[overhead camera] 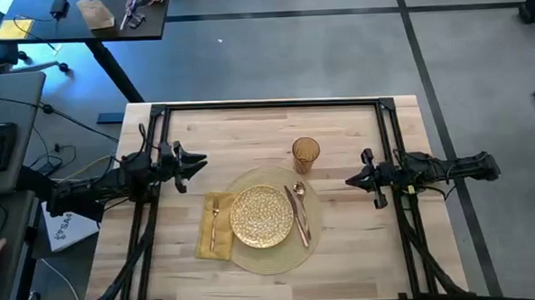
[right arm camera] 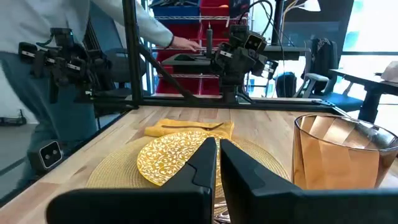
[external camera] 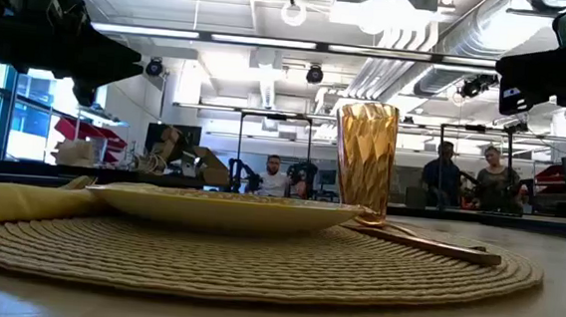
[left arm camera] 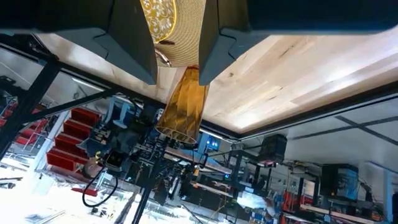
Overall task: Set table place
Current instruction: Return to Home Position
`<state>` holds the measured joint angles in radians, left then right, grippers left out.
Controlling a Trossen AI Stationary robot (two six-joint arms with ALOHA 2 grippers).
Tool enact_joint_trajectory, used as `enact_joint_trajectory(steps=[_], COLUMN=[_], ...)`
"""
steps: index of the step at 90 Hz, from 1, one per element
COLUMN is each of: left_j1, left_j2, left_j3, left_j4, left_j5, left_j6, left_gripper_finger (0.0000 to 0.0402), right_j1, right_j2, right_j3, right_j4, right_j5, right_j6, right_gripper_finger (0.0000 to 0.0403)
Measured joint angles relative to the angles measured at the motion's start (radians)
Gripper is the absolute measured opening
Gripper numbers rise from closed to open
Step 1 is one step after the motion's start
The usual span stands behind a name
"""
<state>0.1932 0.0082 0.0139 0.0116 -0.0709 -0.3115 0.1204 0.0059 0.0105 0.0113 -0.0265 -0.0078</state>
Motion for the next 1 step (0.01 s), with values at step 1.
enact_joint_trajectory(steps=[1], left_j1=[0.000], left_j2=[0.000], left_j3=[0.000], left_j4=[0.000], left_j5=[0.000], left_j6=[0.000], left_gripper_finger=[0.0101], right_j1=[0.000], right_j2=[0.000], right_j3=[0.000], right_j4=[0.000], right_j5=[0.000], right_j6=[0.000], right_gripper_finger=[0.0003])
